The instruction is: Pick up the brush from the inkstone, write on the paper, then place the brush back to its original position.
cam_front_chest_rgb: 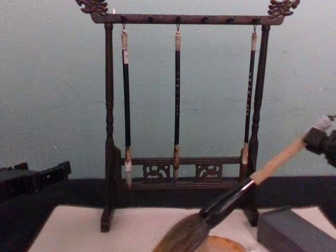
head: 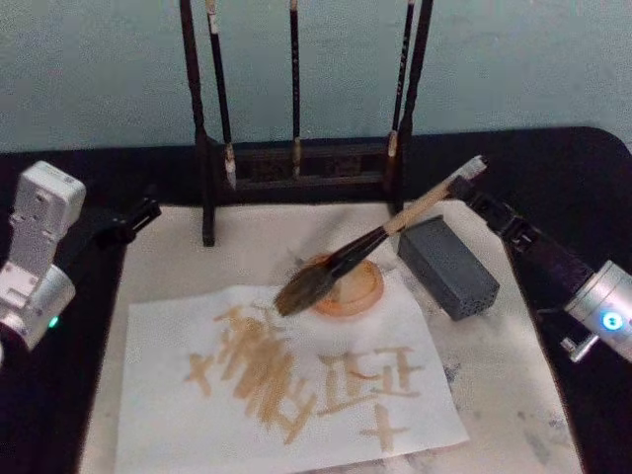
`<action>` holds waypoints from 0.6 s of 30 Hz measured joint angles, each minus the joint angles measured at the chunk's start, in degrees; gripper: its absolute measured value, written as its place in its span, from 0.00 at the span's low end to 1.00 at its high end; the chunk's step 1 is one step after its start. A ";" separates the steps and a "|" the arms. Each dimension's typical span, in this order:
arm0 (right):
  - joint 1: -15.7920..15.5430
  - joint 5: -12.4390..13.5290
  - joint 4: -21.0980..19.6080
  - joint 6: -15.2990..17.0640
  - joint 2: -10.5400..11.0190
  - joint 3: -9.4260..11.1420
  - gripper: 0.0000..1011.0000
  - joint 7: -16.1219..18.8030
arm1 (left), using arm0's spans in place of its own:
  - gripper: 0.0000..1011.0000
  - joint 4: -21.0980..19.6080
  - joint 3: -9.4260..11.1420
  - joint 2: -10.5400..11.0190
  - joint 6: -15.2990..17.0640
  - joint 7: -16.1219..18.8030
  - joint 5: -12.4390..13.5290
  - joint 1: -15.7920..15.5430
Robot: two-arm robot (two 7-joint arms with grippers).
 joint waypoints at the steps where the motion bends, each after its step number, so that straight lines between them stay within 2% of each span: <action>1: -0.07 -0.51 -0.51 -0.08 0.15 -0.18 0.13 -0.12 | 0.99 0.00 0.00 0.00 0.00 0.00 0.00 0.00; 5: -0.49 -2.61 -3.02 -0.11 0.59 -1.19 0.13 -0.56 | 0.99 0.00 0.00 0.00 0.00 0.00 0.00 0.00; 9: -0.75 -3.61 -4.48 0.13 0.56 -2.10 0.13 -0.37 | 0.99 0.00 0.00 0.00 0.00 0.00 0.00 0.00; 18: -0.54 -5.60 -4.95 0.91 -0.78 -4.62 0.13 0.27 | 0.99 0.00 0.00 0.00 0.00 0.00 0.00 0.00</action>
